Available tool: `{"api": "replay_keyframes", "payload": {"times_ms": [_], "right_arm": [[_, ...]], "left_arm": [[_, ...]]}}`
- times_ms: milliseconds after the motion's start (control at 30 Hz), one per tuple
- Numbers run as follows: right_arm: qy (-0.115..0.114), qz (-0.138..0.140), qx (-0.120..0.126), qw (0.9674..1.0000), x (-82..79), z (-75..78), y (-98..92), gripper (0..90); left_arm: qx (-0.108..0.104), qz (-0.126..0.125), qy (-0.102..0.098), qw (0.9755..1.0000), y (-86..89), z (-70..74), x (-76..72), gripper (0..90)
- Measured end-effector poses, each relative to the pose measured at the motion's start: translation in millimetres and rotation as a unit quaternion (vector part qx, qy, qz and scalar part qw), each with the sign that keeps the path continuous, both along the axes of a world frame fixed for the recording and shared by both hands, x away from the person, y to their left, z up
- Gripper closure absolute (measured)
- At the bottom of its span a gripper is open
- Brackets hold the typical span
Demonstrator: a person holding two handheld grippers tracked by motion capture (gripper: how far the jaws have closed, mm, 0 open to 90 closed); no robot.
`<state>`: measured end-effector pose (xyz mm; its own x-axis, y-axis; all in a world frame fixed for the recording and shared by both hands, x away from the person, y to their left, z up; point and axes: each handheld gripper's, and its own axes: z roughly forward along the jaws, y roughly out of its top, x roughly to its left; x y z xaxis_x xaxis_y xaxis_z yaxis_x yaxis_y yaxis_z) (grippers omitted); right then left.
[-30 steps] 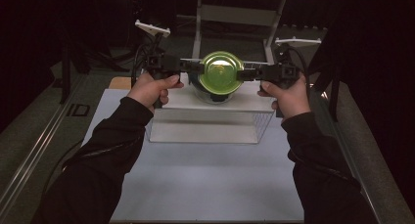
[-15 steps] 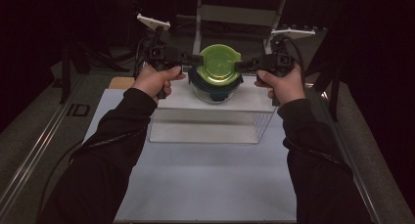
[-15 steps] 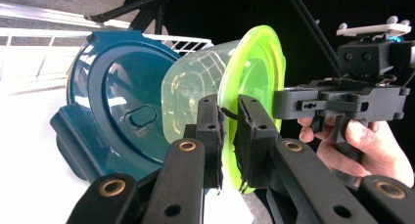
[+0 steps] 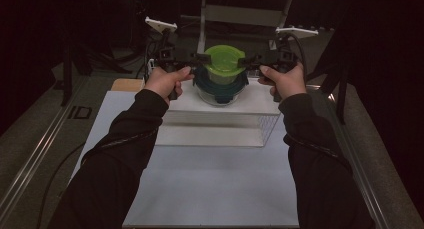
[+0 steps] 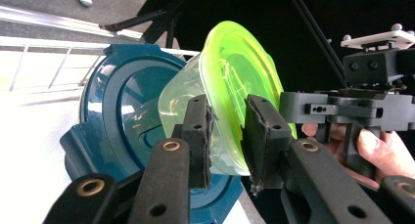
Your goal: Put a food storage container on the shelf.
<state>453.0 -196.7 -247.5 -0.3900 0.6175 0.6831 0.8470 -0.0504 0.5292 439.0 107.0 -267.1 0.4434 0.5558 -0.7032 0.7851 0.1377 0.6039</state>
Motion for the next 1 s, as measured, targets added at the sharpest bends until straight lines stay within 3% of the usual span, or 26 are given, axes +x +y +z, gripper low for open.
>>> {"api": "replay_keyframes", "payload": {"times_ms": [333, 400, 567, 667, 767, 967, 1000], "right_arm": [[-0.010, -0.007, 0.012, 0.9999, 2.8, -1.6, -3.5, 42.7], [-0.016, -0.007, 0.012, 0.9998, 1.3, 0.1, -5.6, 39.3], [-0.031, -0.006, 0.000, 0.9995, -5.1, 3.0, -9.7, 31.4], [-0.044, -0.001, -0.002, 0.9990, -11.0, 4.0, -11.9, 24.8], [-0.061, 0.009, 0.000, 0.9981, -19.0, 4.2, -14.2, 20.3], [-0.077, 0.016, -0.017, 0.9968, -32.5, -0.5, -14.9, 20.1], [-0.080, 0.017, -0.018, 0.9965, -34.8, -1.3, -15.1, 20.1]], "left_arm": [[-0.004, 0.003, -0.005, 1.0000, -2.4, 1.9, -4.7, 45.9], [-0.010, 0.002, -0.010, 0.9999, -0.5, 3.0, -8.0, 45.5], [-0.024, -0.005, -0.044, 0.9987, 6.8, 3.4, -19.8, 33.2], [-0.033, -0.008, -0.061, 0.9976, 12.3, 2.3, -28.4, 32.3], [-0.033, -0.015, -0.094, 0.9949, 16.0, -0.1, -41.9, 26.3], [-0.022, -0.034, -0.125, 0.9913, 15.6, -6.1, -58.0, 4.9], [-0.016, -0.046, -0.133, 0.9899, 15.0, -8.4, -62.9, 4.9]]}}
